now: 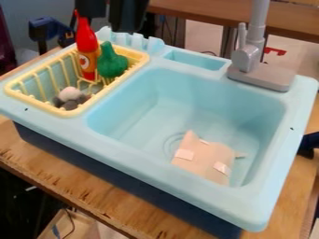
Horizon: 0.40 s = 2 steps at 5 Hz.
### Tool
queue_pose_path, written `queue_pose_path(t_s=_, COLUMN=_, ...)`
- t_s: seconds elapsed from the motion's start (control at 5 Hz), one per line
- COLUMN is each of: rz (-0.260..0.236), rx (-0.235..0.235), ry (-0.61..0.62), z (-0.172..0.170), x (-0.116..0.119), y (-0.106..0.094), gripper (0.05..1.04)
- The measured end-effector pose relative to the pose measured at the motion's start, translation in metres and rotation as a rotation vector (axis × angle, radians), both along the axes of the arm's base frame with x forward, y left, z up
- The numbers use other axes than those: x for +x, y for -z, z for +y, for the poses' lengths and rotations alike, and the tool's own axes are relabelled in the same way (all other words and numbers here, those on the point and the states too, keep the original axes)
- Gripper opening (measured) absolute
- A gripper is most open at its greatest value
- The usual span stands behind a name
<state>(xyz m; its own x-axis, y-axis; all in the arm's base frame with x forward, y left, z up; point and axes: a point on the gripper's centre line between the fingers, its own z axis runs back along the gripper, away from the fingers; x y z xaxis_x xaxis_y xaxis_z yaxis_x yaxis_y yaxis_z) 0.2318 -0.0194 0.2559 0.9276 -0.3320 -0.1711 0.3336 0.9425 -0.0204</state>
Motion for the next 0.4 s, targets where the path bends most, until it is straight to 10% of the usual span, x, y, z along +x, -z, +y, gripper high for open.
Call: queue_pose_path(t_s=0.4, rz=0.001, rx=-0.061, ry=-0.002, z=-0.015, x=0.007, y=0.030, gripper=1.003)
